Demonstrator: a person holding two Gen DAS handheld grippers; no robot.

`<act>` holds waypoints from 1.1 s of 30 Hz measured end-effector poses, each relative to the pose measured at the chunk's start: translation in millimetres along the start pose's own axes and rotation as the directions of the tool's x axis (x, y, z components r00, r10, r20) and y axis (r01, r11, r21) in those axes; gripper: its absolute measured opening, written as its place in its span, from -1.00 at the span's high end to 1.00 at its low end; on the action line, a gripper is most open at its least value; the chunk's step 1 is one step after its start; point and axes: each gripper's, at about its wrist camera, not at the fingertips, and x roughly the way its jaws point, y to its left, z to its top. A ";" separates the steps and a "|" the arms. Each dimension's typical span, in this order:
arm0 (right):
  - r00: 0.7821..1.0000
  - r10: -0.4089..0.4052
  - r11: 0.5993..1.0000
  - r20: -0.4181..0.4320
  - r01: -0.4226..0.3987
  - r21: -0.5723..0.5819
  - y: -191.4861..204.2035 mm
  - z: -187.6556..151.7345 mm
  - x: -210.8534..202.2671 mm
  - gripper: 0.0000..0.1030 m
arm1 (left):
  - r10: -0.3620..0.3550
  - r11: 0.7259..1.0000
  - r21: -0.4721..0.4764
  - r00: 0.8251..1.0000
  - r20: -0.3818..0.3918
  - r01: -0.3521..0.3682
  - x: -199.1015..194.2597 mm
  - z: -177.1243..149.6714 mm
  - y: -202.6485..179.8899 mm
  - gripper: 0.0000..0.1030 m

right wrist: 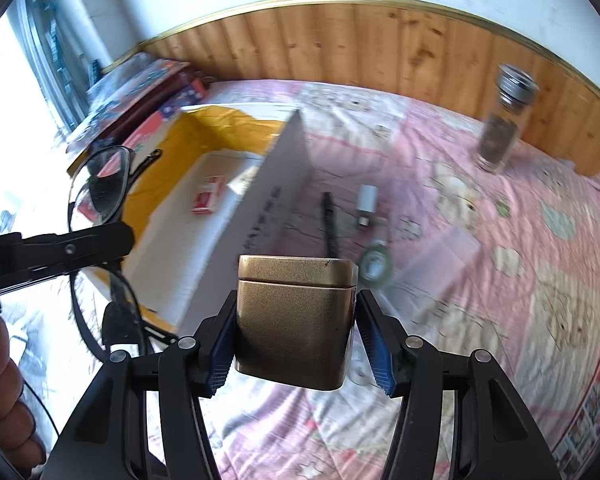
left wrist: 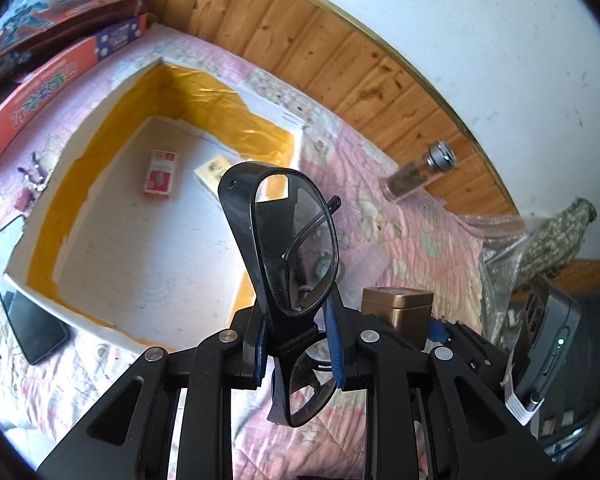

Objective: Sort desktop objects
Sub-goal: 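Carry the gold tin and black glasses over the white box with both tools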

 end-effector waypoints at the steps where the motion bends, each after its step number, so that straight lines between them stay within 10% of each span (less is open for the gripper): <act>1: 1.000 0.010 1.000 0.001 -0.010 -0.011 4.5 2.5 0.4 -0.12 | 0.005 1.000 -0.011 1.000 0.007 -0.005 -2.3 1.1 5.2 0.52; 16: 0.991 0.130 0.961 -0.006 -0.128 -0.245 85.0 46.3 21.1 -0.12 | 0.115 0.983 -0.150 0.991 0.071 -0.104 -16.7 27.1 71.7 0.52; 33: 0.982 0.127 0.903 -0.138 -0.172 -0.394 123.3 76.9 98.2 -0.12 | 0.309 0.949 -0.051 0.951 -0.026 -0.310 34.7 59.7 91.7 0.52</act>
